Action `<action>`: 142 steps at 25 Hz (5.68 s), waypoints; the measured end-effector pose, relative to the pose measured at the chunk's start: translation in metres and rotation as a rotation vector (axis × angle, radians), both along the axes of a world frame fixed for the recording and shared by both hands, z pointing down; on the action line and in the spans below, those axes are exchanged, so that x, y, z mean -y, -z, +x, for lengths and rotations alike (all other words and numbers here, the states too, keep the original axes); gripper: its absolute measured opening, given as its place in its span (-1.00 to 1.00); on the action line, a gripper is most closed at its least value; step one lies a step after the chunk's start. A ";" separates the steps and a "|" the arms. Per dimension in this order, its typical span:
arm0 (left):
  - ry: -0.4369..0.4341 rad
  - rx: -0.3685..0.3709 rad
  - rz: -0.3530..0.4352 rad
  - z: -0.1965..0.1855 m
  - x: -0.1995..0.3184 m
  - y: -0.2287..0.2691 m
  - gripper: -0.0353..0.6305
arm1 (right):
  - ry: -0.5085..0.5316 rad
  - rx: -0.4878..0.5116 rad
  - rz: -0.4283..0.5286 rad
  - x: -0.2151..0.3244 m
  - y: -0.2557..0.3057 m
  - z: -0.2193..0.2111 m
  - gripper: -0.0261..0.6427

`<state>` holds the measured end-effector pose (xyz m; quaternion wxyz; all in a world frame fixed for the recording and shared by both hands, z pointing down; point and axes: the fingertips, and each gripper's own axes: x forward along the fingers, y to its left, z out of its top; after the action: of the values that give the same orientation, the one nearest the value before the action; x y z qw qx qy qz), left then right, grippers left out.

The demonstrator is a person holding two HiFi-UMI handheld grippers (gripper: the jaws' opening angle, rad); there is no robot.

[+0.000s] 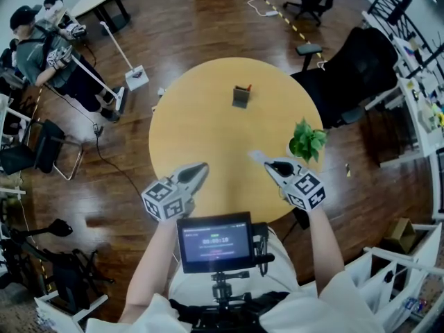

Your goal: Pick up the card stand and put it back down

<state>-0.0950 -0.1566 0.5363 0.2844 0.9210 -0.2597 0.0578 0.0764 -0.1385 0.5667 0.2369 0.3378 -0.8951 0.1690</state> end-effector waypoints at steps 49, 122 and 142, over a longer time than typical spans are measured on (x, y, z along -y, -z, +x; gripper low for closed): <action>0.011 -0.041 0.050 0.004 -0.002 0.063 -0.89 | 0.046 0.059 0.102 -0.033 0.116 0.010 -0.86; 0.059 0.109 -0.066 -0.001 -0.002 -0.029 -0.89 | 0.037 0.010 -0.051 -0.022 0.008 0.028 -0.86; 0.101 0.149 -0.115 -0.007 -0.016 -0.060 -0.89 | 0.031 0.002 -0.127 -0.030 -0.051 0.034 -0.86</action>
<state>-0.1023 -0.1403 0.5965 0.3194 0.8820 -0.3224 0.1266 0.1100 -0.1085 0.6174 0.2597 0.3079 -0.8879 0.2221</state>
